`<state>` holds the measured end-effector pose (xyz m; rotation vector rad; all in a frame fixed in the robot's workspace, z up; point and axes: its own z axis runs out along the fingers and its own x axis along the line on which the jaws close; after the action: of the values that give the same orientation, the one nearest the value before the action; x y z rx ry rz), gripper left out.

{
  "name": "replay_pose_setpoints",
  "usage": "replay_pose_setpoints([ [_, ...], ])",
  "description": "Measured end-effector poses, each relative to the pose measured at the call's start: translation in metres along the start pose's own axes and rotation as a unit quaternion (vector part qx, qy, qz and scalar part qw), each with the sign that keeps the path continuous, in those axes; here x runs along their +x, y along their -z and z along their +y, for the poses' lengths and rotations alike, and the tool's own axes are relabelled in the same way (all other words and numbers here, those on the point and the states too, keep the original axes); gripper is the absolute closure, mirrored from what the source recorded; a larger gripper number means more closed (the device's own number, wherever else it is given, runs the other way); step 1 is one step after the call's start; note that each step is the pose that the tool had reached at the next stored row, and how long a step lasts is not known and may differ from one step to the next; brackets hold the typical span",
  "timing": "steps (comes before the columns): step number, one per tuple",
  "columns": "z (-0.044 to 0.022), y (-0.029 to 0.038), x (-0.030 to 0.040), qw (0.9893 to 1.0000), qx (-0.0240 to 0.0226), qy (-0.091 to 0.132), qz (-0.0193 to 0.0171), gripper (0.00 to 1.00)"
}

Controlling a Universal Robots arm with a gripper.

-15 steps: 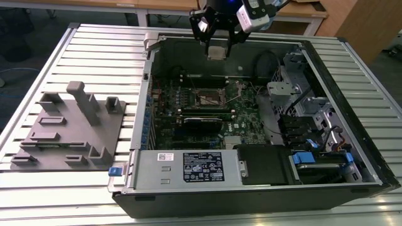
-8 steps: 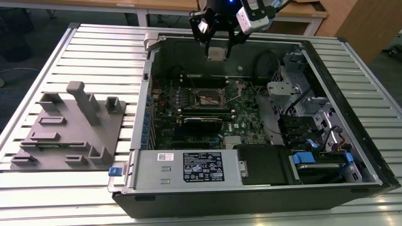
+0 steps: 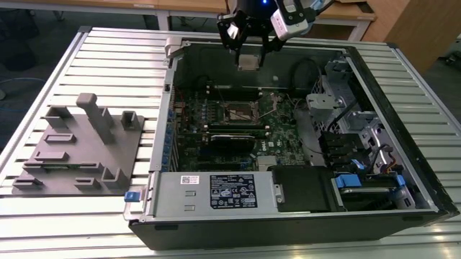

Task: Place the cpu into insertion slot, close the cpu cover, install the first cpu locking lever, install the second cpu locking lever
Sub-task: 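Place the cpu into insertion slot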

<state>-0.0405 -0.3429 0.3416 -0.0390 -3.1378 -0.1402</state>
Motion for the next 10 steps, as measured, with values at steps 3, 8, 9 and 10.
replay_pose_setpoints([
  [3,0.0000,-0.0002,0.0000,1.0000,0.0000,0.000,0.0000,0.46],
  [8,-0.0002,-0.0017,0.0000,1.0000,0.0001,0.000,0.0000,0.46],
  [9,-0.0002,-0.0017,0.0000,1.0000,0.0001,0.000,0.0000,0.46],
  [10,-0.0002,-0.0018,0.0000,1.0000,0.0000,0.000,0.0000,0.46],
])
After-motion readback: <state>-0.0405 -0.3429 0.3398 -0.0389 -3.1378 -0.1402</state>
